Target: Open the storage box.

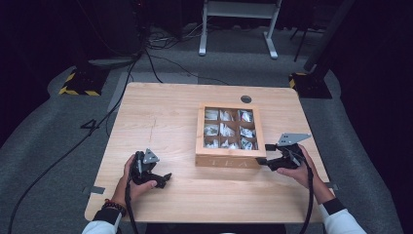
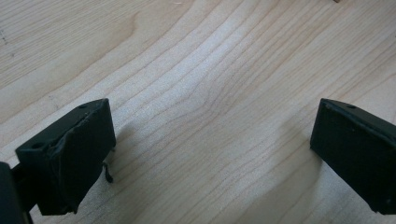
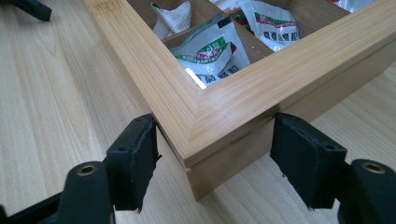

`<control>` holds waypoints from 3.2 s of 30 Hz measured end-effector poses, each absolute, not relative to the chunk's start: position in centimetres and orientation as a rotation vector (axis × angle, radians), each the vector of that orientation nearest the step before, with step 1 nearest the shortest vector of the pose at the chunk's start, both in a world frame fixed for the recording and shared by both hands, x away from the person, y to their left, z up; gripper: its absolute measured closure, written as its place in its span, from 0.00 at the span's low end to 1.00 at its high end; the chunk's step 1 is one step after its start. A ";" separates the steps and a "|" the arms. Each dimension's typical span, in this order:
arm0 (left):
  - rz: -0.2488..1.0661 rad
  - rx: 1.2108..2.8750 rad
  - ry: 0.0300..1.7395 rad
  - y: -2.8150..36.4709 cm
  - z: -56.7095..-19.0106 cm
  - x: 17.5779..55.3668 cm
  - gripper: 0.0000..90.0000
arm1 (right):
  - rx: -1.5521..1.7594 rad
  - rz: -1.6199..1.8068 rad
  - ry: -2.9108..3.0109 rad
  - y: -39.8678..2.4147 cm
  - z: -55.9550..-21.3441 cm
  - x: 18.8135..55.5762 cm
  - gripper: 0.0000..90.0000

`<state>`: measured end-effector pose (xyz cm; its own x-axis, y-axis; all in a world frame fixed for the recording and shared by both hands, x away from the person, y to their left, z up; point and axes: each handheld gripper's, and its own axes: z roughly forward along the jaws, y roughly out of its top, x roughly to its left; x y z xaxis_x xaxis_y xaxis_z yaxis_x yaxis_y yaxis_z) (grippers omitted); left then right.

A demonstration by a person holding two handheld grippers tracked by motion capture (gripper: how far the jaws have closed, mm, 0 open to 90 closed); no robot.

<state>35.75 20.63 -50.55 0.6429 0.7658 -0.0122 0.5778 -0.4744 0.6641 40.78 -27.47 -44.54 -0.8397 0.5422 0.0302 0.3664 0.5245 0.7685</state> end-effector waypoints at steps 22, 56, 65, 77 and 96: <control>0.337 2.228 1.016 20.1 -49.7 36.3 0.27 | 0.866 1.255 2.479 -27.2 -43.3 40.3 0.36; 0.540 2.107 0.714 12.0 -42.3 40.2 0.23 | 0.877 1.311 2.382 -27.3 -41.6 40.2 0.34; 0.600 2.089 0.641 10.3 -41.4 40.6 0.22 | 0.887 1.356 2.342 -27.4 -40.9 40.5 0.34; 0.679 2.049 0.596 9.7 -40.3 40.8 0.23 | 0.900 1.260 2.365 -29.3 -41.4 39.9 0.38; 0.617 2.006 0.538 10.4 -36.9 42.4 0.43 | 1.071 1.182 2.315 -35.5 -46.2 39.3 0.36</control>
